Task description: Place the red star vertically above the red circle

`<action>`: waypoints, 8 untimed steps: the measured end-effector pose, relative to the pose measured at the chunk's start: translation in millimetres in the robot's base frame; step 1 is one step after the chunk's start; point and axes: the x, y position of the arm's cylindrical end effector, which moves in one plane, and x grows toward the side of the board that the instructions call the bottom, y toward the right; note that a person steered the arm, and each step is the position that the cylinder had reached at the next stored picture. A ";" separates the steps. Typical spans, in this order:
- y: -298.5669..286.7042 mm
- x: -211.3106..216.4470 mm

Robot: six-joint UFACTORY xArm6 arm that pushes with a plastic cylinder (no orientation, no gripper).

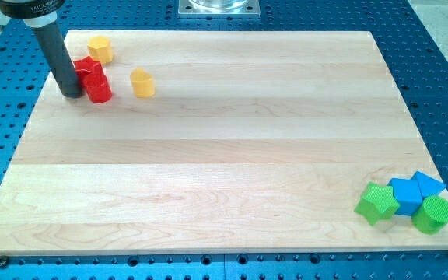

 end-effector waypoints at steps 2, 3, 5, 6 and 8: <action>-48.4 -4.2; -41.1 -19.1; -14.9 -28.6; 11.2 -28.7; -19.2 -16.8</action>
